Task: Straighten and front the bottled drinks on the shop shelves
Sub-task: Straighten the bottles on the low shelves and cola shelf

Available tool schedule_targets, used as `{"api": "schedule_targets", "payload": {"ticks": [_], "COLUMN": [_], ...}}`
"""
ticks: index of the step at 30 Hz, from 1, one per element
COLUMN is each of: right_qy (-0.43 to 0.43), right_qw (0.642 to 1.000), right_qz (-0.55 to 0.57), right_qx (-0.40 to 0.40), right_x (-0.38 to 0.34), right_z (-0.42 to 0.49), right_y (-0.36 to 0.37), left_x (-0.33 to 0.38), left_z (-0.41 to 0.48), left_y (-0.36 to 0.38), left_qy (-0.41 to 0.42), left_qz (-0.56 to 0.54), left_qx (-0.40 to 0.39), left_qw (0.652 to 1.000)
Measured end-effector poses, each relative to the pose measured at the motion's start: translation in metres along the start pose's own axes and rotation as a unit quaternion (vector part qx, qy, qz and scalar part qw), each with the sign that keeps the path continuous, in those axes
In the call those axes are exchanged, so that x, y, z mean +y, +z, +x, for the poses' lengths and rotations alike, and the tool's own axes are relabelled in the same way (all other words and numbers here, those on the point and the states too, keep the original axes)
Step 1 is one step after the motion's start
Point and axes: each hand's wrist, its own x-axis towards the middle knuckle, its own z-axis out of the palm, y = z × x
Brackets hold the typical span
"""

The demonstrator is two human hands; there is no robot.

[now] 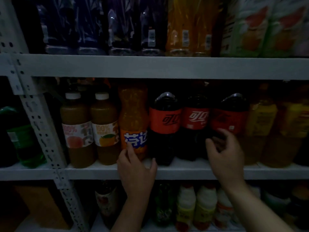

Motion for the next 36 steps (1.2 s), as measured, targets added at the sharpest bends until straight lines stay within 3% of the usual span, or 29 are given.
{"api": "schedule_targets", "payload": {"ticks": [4,10,12,16,19,23,29,33,36], "right_qy": [0.094,0.098,0.064,-0.09,-0.158,-0.186,-0.112,-0.121,-0.107], "right_qw": [0.99,0.993,0.998,0.993,0.982,0.979,0.982,0.965,0.968], "right_qz": [-0.02,-0.028,-0.015,0.021,-0.005,-0.059,-0.132,-0.205,-0.21], "right_qx": [-0.102,-0.052,-0.008,0.079,0.105,0.051,-0.077,-0.112,-0.093], "right_x": [0.015,0.018,0.01,-0.018,-0.042,-0.066,-0.077,-0.081,-0.082], "right_z": [-0.019,-0.018,-0.017,0.012,0.051,0.092,0.13,0.146,0.149], "right_y": [0.039,0.065,0.062,0.043,0.028,0.026,0.043,0.047,0.047], "left_x": [0.047,0.066,0.064,0.065,0.068,0.064,0.053,0.053,0.07], "left_z": [-0.017,-0.019,-0.02,-0.014,-0.015,-0.014,-0.014,-0.015,-0.011], "left_y": [0.012,0.038,0.044,0.054,0.057,0.058,0.051,0.044,0.04], "left_qy": [0.055,0.02,0.006,-0.028,-0.042,-0.044,0.01,0.056,0.042], "left_qz": [-0.083,-0.044,-0.028,-0.026,-0.035,-0.036,-0.007,0.047,0.018], "left_qx": [0.0,-0.047,-0.057,-0.041,-0.025,-0.036,-0.058,-0.038,0.0], "left_qw": [0.995,0.998,0.998,0.998,0.998,0.998,0.998,0.997,0.999]}}
